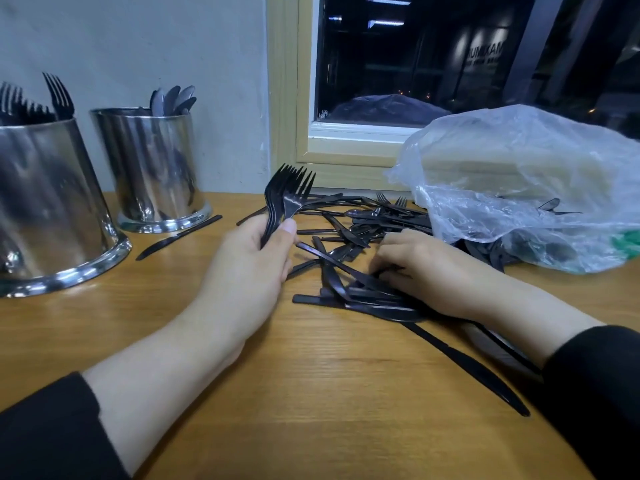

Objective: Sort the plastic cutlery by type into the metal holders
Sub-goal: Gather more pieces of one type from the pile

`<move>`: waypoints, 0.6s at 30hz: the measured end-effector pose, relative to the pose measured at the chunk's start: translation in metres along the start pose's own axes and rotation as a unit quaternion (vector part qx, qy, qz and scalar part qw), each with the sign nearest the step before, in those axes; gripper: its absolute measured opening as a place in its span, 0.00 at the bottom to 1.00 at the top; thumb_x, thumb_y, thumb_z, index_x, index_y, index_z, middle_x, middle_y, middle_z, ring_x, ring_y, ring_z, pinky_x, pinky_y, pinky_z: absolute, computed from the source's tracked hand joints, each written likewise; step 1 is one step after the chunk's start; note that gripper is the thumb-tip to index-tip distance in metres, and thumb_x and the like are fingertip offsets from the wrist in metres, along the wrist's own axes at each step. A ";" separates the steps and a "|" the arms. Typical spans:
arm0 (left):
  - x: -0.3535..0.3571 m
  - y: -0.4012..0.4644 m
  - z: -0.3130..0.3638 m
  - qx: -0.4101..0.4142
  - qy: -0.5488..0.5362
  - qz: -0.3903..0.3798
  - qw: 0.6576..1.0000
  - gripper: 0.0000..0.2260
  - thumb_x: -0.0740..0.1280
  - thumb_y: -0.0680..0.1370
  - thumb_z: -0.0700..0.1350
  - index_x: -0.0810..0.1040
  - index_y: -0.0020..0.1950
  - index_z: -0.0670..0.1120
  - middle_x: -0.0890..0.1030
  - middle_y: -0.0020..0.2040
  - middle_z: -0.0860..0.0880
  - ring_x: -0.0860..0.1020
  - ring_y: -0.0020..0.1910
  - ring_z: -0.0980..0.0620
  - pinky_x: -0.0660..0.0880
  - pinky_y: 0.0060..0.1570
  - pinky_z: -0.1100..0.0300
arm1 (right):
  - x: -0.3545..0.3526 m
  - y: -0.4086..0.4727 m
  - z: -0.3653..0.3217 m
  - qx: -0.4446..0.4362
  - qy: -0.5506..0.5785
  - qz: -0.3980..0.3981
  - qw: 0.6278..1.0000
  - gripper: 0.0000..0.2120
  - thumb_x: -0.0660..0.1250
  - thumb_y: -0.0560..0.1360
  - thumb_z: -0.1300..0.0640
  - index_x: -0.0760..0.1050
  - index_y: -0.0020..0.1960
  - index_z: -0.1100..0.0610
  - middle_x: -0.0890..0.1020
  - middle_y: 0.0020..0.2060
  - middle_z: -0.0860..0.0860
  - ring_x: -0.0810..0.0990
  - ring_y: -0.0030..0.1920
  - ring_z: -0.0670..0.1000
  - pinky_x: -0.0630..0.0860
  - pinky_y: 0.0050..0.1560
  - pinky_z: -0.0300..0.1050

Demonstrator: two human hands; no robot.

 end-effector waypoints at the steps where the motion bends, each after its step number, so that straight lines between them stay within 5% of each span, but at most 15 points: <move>1: 0.000 0.000 0.000 0.005 0.003 -0.004 1.000 0.13 0.60 0.85 0.51 0.76 0.48 0.44 0.68 0.30 0.47 0.62 0.23 0.55 0.60 0.24 0.64 | 0.000 0.000 -0.003 -0.005 0.005 0.008 1.000 0.06 0.71 0.77 0.59 0.81 0.53 0.51 0.78 0.49 0.44 0.74 0.54 0.48 0.70 0.56 0.42; 7: 0.001 -0.002 0.004 0.029 0.025 -0.014 0.999 0.13 0.60 0.85 0.51 0.77 0.48 0.44 0.69 0.29 0.48 0.65 0.26 0.53 0.64 0.31 0.56 | 0.003 0.003 -0.010 -0.011 0.000 0.089 0.996 0.07 0.69 0.79 0.59 0.80 0.54 0.50 0.79 0.50 0.44 0.77 0.52 0.50 0.77 0.49 0.53; 13: 0.000 0.000 0.005 0.042 0.028 0.022 0.998 0.14 0.61 0.85 0.51 0.75 0.50 0.39 0.68 0.31 0.48 0.66 0.31 0.50 0.65 0.36 0.51 | -0.011 -0.002 -0.021 -0.037 0.047 0.211 0.976 0.05 0.65 0.81 0.60 0.78 0.54 0.56 0.79 0.52 0.47 0.78 0.46 0.50 0.77 0.44 0.51; 18: -0.001 -0.001 0.005 0.028 0.010 0.018 0.999 0.12 0.61 0.85 0.49 0.76 0.48 0.44 0.70 0.29 0.51 0.67 0.29 0.51 0.65 0.32 0.54 | -0.012 -0.003 -0.028 -0.105 0.026 0.241 0.965 0.08 0.62 0.82 0.62 0.79 0.55 0.61 0.79 0.55 0.52 0.79 0.53 0.52 0.77 0.48 0.48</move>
Point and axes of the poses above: each hand's wrist, its own y-axis towards the middle knuckle, its own x-axis out of the palm, z = x × y, the point moved 1 cm from there along y, towards the middle knuckle
